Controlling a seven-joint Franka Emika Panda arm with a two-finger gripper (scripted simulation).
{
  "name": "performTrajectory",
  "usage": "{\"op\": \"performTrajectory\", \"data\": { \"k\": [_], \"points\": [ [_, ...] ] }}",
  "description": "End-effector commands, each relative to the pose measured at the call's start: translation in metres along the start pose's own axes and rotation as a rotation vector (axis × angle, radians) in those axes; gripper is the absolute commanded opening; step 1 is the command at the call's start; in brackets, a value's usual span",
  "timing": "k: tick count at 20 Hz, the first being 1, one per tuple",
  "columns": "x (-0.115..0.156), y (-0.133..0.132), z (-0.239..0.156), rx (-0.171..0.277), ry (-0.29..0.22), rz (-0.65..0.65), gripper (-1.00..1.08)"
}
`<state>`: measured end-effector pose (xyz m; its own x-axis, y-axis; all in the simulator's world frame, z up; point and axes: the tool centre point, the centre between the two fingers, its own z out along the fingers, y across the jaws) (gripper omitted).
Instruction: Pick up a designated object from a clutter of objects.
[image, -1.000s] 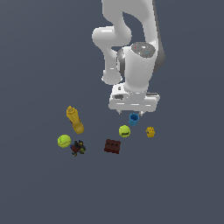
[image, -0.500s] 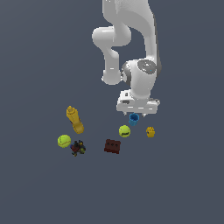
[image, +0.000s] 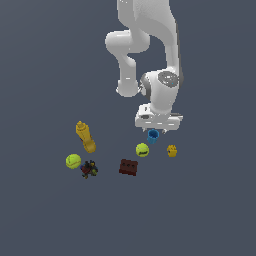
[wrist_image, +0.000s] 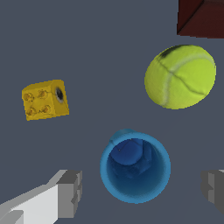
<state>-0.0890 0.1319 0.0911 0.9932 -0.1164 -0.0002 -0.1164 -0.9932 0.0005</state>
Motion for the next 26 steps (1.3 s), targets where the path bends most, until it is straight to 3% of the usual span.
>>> {"op": "performTrajectory", "data": {
  "k": [1,18,19,26],
  "points": [
    [0.0,0.0,0.002,0.0,0.0,0.0,1.0],
    [-0.002,0.0,0.05,0.001,0.0,0.001,1.0],
    [-0.002,0.0,0.05,0.001,0.0,0.001,-1.0],
    [-0.002,0.0,0.05,0.001,0.0,0.001,-1.0]
  ]
}}
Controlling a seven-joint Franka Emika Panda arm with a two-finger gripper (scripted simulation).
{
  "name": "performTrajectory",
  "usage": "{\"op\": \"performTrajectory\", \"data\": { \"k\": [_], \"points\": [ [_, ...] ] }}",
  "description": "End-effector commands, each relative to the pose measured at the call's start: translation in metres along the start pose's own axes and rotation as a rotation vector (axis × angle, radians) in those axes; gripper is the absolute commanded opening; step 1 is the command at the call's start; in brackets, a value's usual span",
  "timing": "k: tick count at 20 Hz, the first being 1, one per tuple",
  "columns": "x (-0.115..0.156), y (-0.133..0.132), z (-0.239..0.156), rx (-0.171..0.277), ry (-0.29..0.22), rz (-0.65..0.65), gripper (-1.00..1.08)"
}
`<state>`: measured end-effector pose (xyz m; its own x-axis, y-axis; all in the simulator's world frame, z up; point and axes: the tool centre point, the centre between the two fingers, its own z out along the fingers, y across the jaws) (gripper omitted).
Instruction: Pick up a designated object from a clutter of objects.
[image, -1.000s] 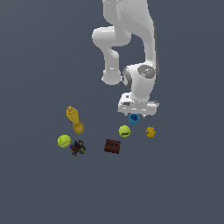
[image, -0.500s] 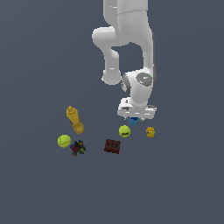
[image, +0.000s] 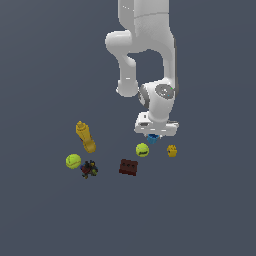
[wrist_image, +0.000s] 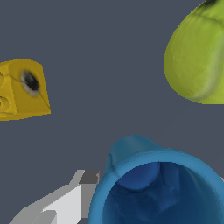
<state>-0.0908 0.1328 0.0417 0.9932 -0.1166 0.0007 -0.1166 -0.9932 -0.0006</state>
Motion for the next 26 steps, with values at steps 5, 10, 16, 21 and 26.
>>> {"op": "performTrajectory", "data": {
  "k": [5,10,16,21,26],
  "points": [
    [0.0,0.0,-0.001,0.0,0.0,0.0,-1.0],
    [0.004,-0.003,-0.011,0.0,0.0,0.0,-1.0],
    [0.013,-0.009,-0.037,0.0,0.0,0.0,-1.0],
    [0.026,-0.018,-0.07,0.001,-0.001,-0.001,-1.0],
    [0.041,-0.029,-0.113,0.002,-0.001,-0.001,-1.0]
  ]
}}
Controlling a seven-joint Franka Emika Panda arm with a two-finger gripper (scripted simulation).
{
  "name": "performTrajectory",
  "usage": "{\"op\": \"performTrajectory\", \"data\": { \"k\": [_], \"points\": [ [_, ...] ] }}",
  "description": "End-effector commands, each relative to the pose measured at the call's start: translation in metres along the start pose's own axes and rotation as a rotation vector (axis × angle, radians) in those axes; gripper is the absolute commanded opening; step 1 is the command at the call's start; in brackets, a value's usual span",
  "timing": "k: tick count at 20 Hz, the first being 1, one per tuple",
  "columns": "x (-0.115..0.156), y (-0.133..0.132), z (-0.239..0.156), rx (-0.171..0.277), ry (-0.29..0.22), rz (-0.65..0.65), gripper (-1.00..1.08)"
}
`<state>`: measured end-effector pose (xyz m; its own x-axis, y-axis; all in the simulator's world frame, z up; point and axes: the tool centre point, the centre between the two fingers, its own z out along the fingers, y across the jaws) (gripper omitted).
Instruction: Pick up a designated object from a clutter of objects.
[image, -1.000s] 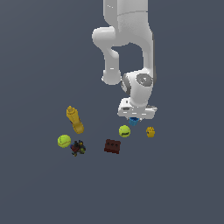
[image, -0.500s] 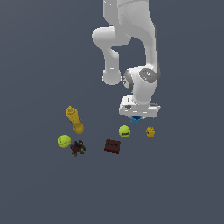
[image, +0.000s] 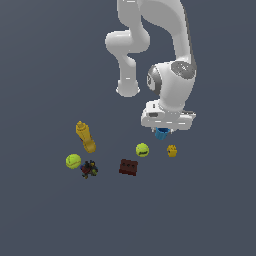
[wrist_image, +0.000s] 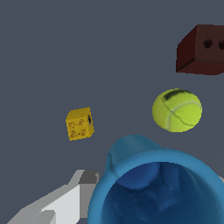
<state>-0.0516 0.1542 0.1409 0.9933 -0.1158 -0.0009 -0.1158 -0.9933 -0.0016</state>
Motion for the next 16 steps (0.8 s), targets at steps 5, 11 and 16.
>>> {"op": "performTrajectory", "data": {
  "k": [5,11,16],
  "points": [
    [0.021,-0.015,-0.058,0.001,0.0,0.0,-1.0],
    [0.042,-0.029,-0.112,0.001,0.0,0.0,-1.0],
    [0.059,-0.04,-0.154,0.001,0.0,0.0,-1.0]
  ]
}}
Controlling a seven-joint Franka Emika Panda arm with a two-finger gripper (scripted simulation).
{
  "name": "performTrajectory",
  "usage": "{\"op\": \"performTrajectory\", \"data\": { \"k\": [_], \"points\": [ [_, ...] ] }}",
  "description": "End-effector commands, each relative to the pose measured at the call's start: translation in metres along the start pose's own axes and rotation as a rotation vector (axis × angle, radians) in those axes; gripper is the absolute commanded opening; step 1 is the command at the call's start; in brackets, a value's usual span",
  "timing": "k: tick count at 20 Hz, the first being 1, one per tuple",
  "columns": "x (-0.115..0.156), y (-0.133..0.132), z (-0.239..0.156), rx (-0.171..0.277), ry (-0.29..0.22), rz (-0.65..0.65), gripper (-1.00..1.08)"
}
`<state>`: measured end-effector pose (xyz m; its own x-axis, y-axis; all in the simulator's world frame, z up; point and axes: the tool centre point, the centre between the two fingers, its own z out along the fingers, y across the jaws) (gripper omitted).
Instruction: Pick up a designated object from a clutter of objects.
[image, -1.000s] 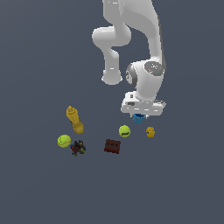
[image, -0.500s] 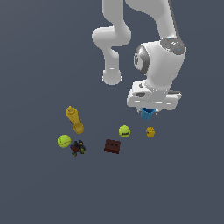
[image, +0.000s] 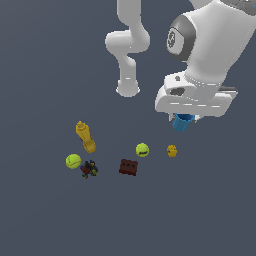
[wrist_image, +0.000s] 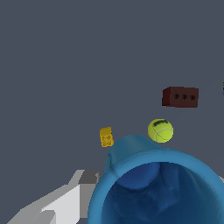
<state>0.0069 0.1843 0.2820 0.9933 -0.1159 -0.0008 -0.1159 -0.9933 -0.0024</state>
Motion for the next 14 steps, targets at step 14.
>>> {"op": "performTrajectory", "data": {
  "k": [14],
  "points": [
    [0.044,-0.028,-0.105,-0.001,0.0,0.002,-1.0]
  ]
}}
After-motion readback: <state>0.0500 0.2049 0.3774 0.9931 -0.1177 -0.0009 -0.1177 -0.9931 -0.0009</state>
